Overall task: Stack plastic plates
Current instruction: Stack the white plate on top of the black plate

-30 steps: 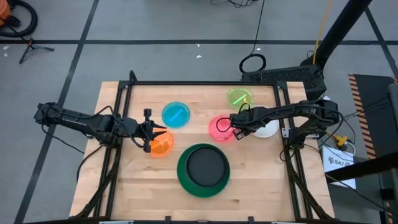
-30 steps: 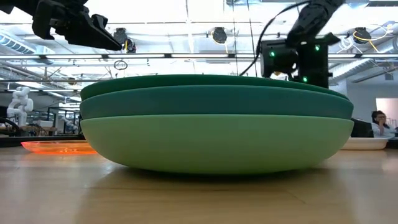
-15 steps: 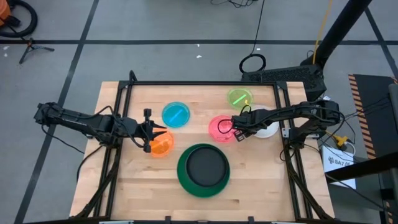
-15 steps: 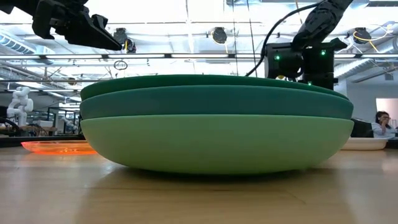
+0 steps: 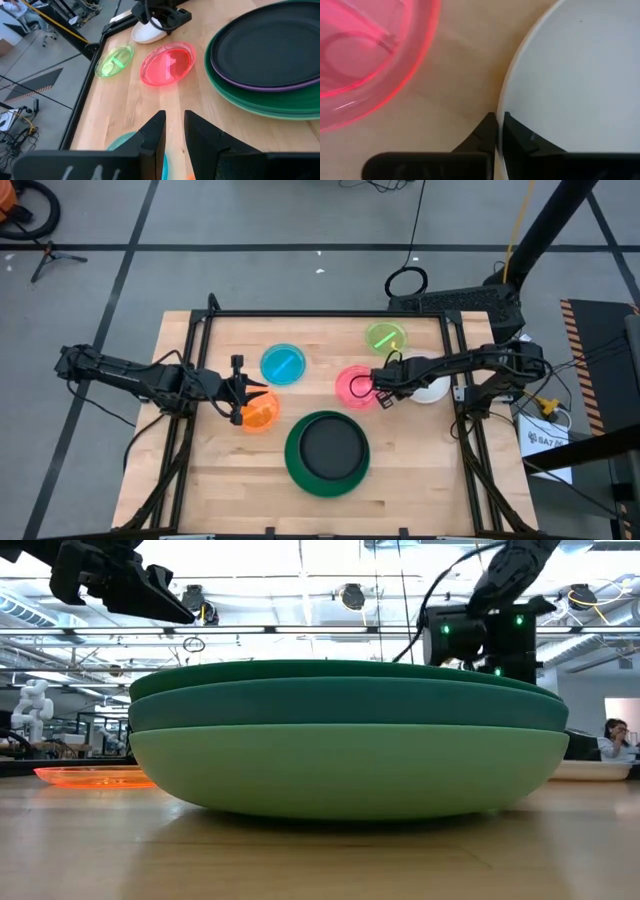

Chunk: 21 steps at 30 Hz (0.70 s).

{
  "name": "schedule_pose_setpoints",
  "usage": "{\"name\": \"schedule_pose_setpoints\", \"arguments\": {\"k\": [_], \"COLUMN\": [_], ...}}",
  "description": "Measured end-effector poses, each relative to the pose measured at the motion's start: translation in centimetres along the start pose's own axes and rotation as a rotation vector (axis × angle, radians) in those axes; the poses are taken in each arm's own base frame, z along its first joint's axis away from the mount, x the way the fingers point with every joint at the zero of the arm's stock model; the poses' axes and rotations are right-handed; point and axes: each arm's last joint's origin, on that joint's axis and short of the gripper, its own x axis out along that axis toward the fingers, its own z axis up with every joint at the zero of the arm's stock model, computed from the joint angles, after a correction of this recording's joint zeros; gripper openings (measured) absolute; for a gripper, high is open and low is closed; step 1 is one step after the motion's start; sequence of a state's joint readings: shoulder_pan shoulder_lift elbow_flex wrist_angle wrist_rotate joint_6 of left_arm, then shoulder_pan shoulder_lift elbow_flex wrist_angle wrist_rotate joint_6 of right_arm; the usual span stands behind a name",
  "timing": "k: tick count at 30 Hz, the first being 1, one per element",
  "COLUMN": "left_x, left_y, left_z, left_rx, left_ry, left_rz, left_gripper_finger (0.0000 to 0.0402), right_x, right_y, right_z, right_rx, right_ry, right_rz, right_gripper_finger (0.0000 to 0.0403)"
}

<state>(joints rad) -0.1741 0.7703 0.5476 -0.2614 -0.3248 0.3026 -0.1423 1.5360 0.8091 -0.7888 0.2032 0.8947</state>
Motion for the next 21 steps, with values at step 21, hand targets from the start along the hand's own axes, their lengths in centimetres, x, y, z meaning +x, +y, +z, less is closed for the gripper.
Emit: {"name": "schedule_pose_setpoints", "arguments": {"k": [21], "left_x": [0.0], "left_y": [0.0], "left_z": [0.0], "left_rx": [-0.016], "left_ry": [0.005], "left_rz": [-0.002], "left_gripper_finger": [0.0076], "right_x": [-13.0], "right_y": [7.2], "right_z": [-2.4], "right_rx": [-0.205], "right_ry": [-0.341], "right_rz": [0.142], "right_gripper_finger": [0.0005]}}
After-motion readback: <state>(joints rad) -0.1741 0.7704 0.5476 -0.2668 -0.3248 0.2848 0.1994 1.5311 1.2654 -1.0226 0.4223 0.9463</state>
